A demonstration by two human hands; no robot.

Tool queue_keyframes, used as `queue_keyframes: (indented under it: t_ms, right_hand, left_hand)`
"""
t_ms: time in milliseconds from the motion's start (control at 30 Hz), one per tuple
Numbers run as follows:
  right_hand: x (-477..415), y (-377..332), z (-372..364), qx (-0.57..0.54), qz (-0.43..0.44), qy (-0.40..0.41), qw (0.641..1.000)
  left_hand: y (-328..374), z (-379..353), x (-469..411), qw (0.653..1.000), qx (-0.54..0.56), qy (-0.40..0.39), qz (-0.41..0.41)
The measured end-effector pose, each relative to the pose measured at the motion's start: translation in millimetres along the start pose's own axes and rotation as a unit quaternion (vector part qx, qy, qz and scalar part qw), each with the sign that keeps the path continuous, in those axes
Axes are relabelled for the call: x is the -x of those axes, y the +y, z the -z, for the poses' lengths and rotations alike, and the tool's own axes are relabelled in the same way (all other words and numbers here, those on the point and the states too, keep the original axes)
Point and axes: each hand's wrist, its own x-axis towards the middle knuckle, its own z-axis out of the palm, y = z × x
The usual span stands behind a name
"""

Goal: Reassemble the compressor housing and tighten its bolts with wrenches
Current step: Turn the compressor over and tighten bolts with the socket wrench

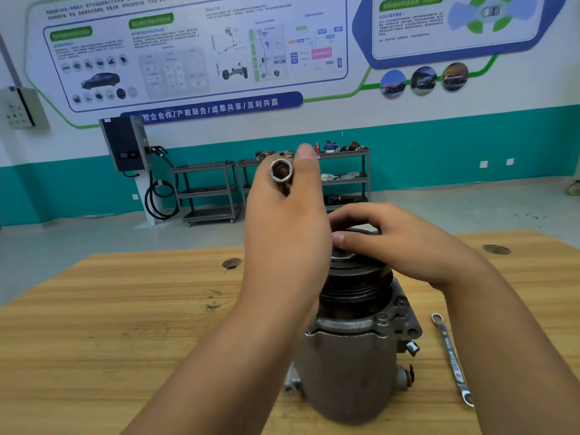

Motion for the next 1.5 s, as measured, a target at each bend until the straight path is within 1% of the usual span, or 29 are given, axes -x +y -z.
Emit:
queue_keyframes:
  t_ms: [100, 167, 233, 367, 433, 600, 833, 900, 1033, 1067, 1100, 1133, 1167, 1200, 1300, 1367, 1433, 1500]
  right_hand:
    - [-0.3, -0.1, -1.3, -0.005, 0.0, 0.0, 1.0]
    - [-0.6, -0.1, -1.9, -0.008, 0.004, 0.002, 1.0]
    - [-0.5, -0.1, -2.3, -0.009, 0.008, 0.005, 1.0]
    - [-1.0, 0.3, -3.1, -0.021, 0.015, 0.01, 1.0]
    - [-1.4, 0.3, -3.7, -0.024, 0.018, 0.012, 0.999]
    - [-1.8, -0.4, -4.7, -0.043, 0.02, 0.011, 0.999]
    - [-1.4, -0.2, -4.9, -0.042, 0.019, 0.013, 0.999]
    - [-1.4, 0.1, -4.9, -0.04, 0.017, 0.015, 0.999]
    - [-2.4, 0.7, -5.3, -0.021, 0.009, 0.02, 1.0]
    - [-2.7, 0.5, -5.6, -0.018, 0.005, 0.019, 1.0]
    - [-3.1, 0.3, -5.9, -0.017, 0.002, 0.019, 1.0]
    - [-3.5, -0.1, -6.2, -0.016, 0.0, 0.018, 1.0]
    - [-3.6, -0.5, -6.6, -0.018, -0.001, 0.016, 1.0]
    - [-3.5, -0.9, -7.2, -0.019, -0.001, 0.014, 1.0]
    - [-3.6, -1.2, -8.6, -0.013, -0.001, 0.007, 1.0]
    - [-3.6, -1.4, -8.3, -0.009, -0.004, 0.007, 1.0]
    - [-3.4, -1.0, -7.2, -0.006, -0.006, 0.008, 1.0]
    - [-3.4, -1.1, -7.0, -0.002, -0.008, 0.009, 1.0]
  left_hand:
    - [-1.7, -1.9, 0.9, 1.0, 0.018, -0.013, 0.008]
    - [-1.7, -3.7, -1.0, 0.998, 0.046, -0.029, 0.03]
    - [-1.8, -4.3, -5.8, 0.991, 0.095, -0.063, 0.064]
    - [-4.1, 6.1, -16.0, 0.958, 0.203, -0.166, 0.115]
    - [-5.4, 11.5, -19.5, 0.941, 0.235, -0.205, 0.13]
    - [-6.9, 13.4, -27.0, 0.923, 0.231, -0.268, 0.153]
    - [-13.4, 18.6, -37.8, 0.877, 0.274, -0.348, 0.185]
    - [-16.0, 19.5, -44.1, 0.854, 0.286, -0.386, 0.201]
    - [-26.6, 25.8, -64.9, 0.793, 0.298, -0.473, 0.242]
    - [-29.7, 27.5, -71.4, 0.778, 0.304, -0.482, 0.264]
    - [-33.0, 29.2, -77.5, 0.756, 0.321, -0.489, 0.295]
    - [-36.6, 31.4, -83.8, 0.724, 0.35, -0.489, 0.338]
    - [-38.4, 34.3, -89.3, 0.699, 0.366, -0.48, 0.384]
    - [-39.6, 37.0, -93.8, 0.685, 0.366, -0.473, 0.415]
    - [-46.3, 39.0, -103.9, 0.671, 0.342, -0.477, 0.453]
    - [-48.4, 39.7, -109.5, 0.667, 0.333, -0.482, 0.461]
    - [-49.6, 40.0, -114.2, 0.674, 0.33, -0.483, 0.451]
    - [-51.6, 38.5, -116.1, 0.702, 0.308, -0.498, 0.404]
